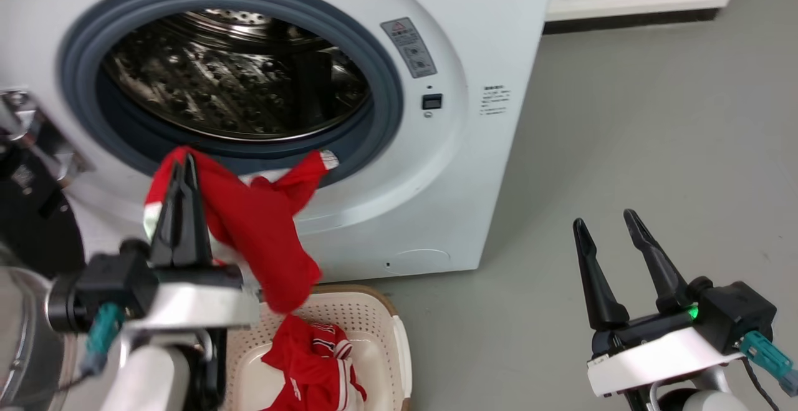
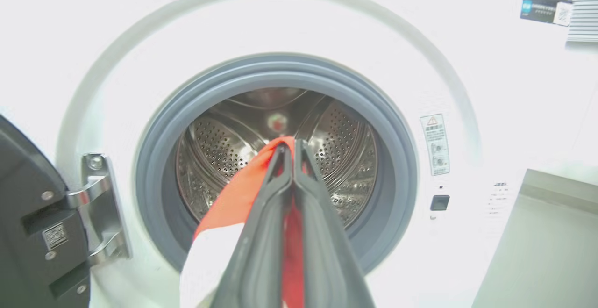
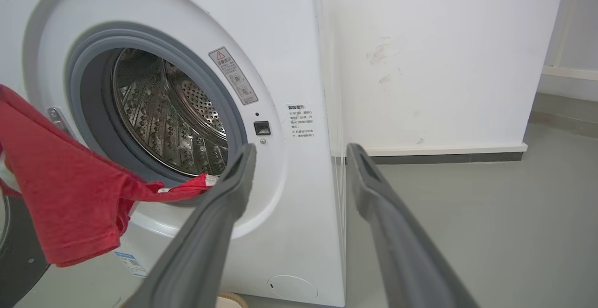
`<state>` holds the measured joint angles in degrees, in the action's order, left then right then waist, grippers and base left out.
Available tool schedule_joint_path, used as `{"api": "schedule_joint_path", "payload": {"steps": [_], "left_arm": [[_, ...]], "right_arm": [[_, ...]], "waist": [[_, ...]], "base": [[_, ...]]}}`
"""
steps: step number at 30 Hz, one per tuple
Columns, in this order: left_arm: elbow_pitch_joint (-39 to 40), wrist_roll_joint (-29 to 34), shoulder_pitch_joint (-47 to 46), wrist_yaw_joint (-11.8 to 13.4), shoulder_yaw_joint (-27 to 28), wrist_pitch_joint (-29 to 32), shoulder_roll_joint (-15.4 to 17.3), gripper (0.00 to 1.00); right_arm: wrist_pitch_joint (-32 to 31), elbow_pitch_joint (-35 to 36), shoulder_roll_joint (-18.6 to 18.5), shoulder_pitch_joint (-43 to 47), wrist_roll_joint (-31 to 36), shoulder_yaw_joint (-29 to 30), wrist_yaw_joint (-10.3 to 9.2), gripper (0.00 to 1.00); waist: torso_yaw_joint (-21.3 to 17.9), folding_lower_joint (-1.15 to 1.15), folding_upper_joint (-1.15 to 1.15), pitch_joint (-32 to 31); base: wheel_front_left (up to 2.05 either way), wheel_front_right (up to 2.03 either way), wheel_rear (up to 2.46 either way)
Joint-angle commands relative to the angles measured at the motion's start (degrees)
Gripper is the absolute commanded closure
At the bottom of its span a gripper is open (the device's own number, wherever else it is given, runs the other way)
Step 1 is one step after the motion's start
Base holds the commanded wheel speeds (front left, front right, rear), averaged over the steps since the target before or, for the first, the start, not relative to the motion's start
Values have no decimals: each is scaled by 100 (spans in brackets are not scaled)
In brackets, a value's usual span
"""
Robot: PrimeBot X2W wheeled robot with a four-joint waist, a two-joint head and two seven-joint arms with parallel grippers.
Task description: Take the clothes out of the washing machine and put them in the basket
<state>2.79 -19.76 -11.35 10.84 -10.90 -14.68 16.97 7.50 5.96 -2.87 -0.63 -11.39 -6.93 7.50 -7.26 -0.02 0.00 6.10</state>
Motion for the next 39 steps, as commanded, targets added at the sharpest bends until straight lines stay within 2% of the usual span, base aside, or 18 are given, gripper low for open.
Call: {"api": "schedule_joint_path", "payload": {"steps": [1, 6, 9, 12, 18, 20, 27, 28, 34, 39], "left_arm": [[217, 67, 200, 74, -40, 38, -18, 100], [752, 112, 925, 332, -156, 216, -90, 100], [666, 43, 1237, 437, -216, 189, -225, 100], [337, -54, 1380, 376, -274, 111, -351, 100], [-918, -249, 1010, 108, -234, -24, -662, 100], [-2434, -294, 189, -228, 8, -59, -931, 100], [-4005, -169, -798, -371, 436, -51, -1042, 100], [-4005, -169, -798, -371, 436, -51, -1042, 100], [-5383, -262, -1772, -591, 600, -52, -1161, 100], [-6237, -295, -2374, -676, 689, -51, -1152, 100]], "right_arm": [[-25, 58, 0, 82, 46, 20, -2, 0], [-99, 192, 0, 113, 94, 33, -2, 0], [-111, 270, 1, 67, 79, 24, -2, 0], [-134, 323, 0, -2, 74, 3, -2, 0], [-140, 411, 0, -199, 116, -45, -2, 0], [-110, 467, 1, -503, 162, -111, -2, 0], [-37, 543, 2, -907, 184, -163, -2, 0], [-37, 543, 2, -907, 184, -163, -2, 0], [34, 557, 2, -1233, 226, -184, -2, 0], [143, 433, 1, -1464, 209, -292, -3, 0]], "waist": [[132, 2, 0, -59], [267, 2, 0, 64], [315, 2, 0, 219], [352, 2, 0, 418], [357, 2, 0, 1019], [282, 2, 0, 1817], [115, 2, 0, 2927], [115, 2, 0, 2927], [112, 2, 0, 3776], [56, 2, 0, 4137]], "base": [[0, 0, 0], [0, 0, 0], [0, 0, 0], [0, 0, 0], [0, 0, 0], [0, 0, 0], [0, 0, 0], [0, 0, 0], [0, 0, 0], [0, 0, 0]]}}
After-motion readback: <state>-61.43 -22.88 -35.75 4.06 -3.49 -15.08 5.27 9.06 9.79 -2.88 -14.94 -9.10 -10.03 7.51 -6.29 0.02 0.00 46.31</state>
